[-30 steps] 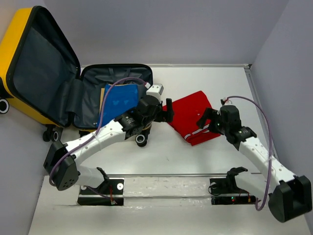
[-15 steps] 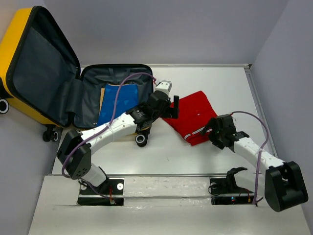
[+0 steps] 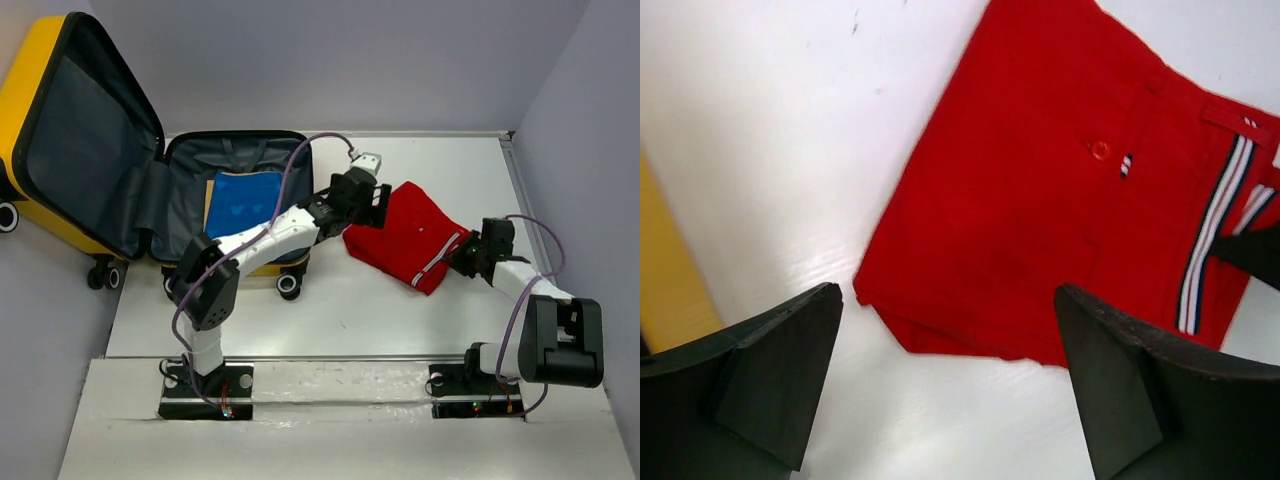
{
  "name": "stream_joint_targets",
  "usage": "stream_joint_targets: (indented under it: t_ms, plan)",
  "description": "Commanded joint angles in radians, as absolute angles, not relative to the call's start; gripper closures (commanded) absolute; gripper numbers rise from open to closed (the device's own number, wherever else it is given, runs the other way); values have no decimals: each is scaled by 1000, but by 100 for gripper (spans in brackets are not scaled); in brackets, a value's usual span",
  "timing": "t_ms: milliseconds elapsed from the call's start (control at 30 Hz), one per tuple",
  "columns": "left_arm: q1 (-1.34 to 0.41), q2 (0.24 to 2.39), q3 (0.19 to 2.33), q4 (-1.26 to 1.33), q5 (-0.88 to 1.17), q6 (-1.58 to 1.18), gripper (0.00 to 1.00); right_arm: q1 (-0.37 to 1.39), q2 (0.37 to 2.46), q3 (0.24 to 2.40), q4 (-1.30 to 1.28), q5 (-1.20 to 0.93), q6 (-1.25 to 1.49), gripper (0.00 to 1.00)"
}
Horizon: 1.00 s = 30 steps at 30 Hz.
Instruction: Pack the luggage
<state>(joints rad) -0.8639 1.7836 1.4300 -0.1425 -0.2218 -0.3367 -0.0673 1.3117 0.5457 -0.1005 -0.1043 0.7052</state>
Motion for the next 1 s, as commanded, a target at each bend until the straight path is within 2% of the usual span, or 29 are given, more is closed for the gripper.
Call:
stream_joint_targets:
  t_ms: [0, 67, 100, 133, 167, 233, 300, 533, 600, 667, 767, 933, 967]
  plan:
    - [-862, 1894, 1644, -211, -244, -279, 1, -164, 1275, 609, -167, -176, 559, 89]
    - [-850, 1986, 1716, -236, -233, -272, 1, -164, 1284, 640, -216, -150, 528, 85]
    - [-845, 2017, 1751, -256, -227, -265, 1, -164, 1288, 649, -225, -138, 529, 70]
    - [-832, 2081, 1825, -268, -198, -262, 1, -164, 1292, 646, -224, -134, 535, 40]
    - [-822, 2113, 1862, -281, -177, -262, 1, -164, 1292, 643, -224, -140, 540, 27]
    - [-795, 2213, 1981, -325, -92, -259, 1, -164, 1290, 637, -221, -144, 541, 7]
    - [-782, 2300, 2086, -368, -22, -249, 1, -164, 1282, 624, -215, -149, 552, 1]
    - [-761, 2468, 2281, -434, 118, -235, 1, -164, 1341, 580, -149, -235, 583, 1]
    - [-759, 2493, 2303, -446, 130, -236, 1, -164, 1359, 555, -117, -273, 598, 6]
    - [-759, 2520, 2312, -445, 173, -239, 1, -164, 1379, 534, -65, -331, 623, 16]
    - [-761, 2546, 2309, -437, 215, -245, 1, -164, 1402, 526, -26, -374, 637, 23]
    - [-762, 2589, 2275, -411, 276, -267, 3, -164, 1451, 525, 38, -425, 644, 30]
    - [-764, 2589, 2261, -387, 287, -271, 8, -164, 1474, 523, 50, -448, 644, 32]
